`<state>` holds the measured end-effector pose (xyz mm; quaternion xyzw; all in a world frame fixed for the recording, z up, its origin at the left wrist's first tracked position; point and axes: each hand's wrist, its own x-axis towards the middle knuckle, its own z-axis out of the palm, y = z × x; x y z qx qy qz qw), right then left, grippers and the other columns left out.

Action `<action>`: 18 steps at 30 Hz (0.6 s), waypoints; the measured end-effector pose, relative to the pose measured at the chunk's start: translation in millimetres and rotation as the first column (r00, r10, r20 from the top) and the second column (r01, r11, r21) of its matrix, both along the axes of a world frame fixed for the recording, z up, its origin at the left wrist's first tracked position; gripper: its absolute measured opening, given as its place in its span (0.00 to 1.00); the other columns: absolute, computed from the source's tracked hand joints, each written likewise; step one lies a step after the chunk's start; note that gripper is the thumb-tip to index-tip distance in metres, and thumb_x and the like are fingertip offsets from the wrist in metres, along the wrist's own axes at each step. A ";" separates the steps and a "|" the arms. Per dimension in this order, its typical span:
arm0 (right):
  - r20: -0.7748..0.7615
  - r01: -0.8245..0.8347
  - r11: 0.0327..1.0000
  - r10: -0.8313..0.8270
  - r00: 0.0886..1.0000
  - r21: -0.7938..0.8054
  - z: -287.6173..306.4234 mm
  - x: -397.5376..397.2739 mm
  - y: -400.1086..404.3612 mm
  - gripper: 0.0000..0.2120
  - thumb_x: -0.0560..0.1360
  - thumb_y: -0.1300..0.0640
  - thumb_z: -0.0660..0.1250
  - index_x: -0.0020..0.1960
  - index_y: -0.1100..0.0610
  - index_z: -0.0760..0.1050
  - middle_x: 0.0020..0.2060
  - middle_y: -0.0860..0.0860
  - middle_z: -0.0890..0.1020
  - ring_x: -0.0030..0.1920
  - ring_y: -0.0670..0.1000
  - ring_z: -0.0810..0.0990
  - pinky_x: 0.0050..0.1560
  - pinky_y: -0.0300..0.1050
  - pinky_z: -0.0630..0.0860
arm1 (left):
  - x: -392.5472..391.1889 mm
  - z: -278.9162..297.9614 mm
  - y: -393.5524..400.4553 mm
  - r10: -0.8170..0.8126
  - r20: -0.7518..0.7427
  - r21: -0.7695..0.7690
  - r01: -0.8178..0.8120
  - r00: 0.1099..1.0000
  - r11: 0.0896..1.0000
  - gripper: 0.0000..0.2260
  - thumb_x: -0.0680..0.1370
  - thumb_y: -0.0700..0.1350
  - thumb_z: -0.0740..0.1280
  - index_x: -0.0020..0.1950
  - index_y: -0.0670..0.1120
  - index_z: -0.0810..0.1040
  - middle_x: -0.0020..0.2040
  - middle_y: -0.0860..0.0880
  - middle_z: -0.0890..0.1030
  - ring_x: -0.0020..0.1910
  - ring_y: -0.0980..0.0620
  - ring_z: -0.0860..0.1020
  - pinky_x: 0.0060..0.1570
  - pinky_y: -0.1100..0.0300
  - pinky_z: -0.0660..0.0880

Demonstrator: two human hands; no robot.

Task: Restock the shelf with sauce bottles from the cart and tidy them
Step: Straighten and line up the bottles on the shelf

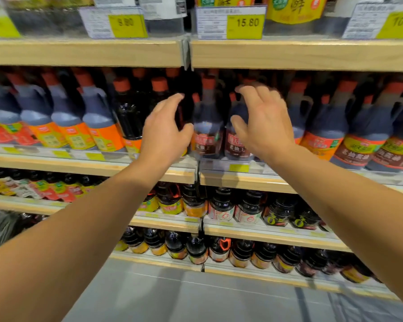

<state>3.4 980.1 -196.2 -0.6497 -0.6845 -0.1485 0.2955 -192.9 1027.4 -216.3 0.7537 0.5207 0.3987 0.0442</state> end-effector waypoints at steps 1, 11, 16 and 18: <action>-0.027 -0.019 1.000 0.018 0.999 -0.016 2.5 -9.6 3.7 0.24 0.75 0.53 0.66 0.69 0.56 0.68 0.59 0.58 0.75 0.58 0.63 0.71 0.59 0.56 0.69 | -12.2 2.0 2.6 0.022 -0.008 -0.003 -0.022 1.000 1.000 0.27 0.73 0.45 0.68 0.71 0.48 0.68 0.67 0.47 0.74 0.65 0.48 0.72 0.64 0.57 0.66; 0.023 0.227 0.928 -0.231 0.973 -0.294 23.7 -54.4 55.0 0.14 0.79 0.57 0.59 0.63 0.59 0.73 0.61 0.64 0.76 0.61 0.64 0.74 0.55 0.52 0.71 | -49.2 21.0 41.7 0.068 -0.139 0.011 -0.067 0.988 0.998 0.20 0.75 0.48 0.67 0.64 0.44 0.72 0.56 0.40 0.76 0.57 0.39 0.73 0.52 0.51 0.70; 0.139 0.301 0.886 -0.268 0.953 -0.354 26.0 -49.9 83.0 0.24 0.80 0.58 0.56 0.74 0.44 0.60 0.71 0.57 0.67 0.71 0.61 0.65 0.74 0.59 0.50 | -28.2 17.8 48.6 0.068 -0.071 -0.011 -0.069 0.995 0.998 0.20 0.76 0.50 0.67 0.65 0.45 0.72 0.61 0.40 0.71 0.61 0.40 0.71 0.60 0.51 0.69; 0.171 0.331 0.907 -0.294 0.940 -0.261 24.1 -47.5 85.9 0.24 0.79 0.56 0.57 0.73 0.42 0.60 0.68 0.58 0.71 0.68 0.61 0.68 0.74 0.60 0.44 | -28.1 13.6 52.8 0.048 -0.062 -0.013 -0.049 0.997 0.999 0.21 0.75 0.50 0.67 0.67 0.46 0.71 0.62 0.40 0.71 0.62 0.39 0.70 0.62 0.49 0.70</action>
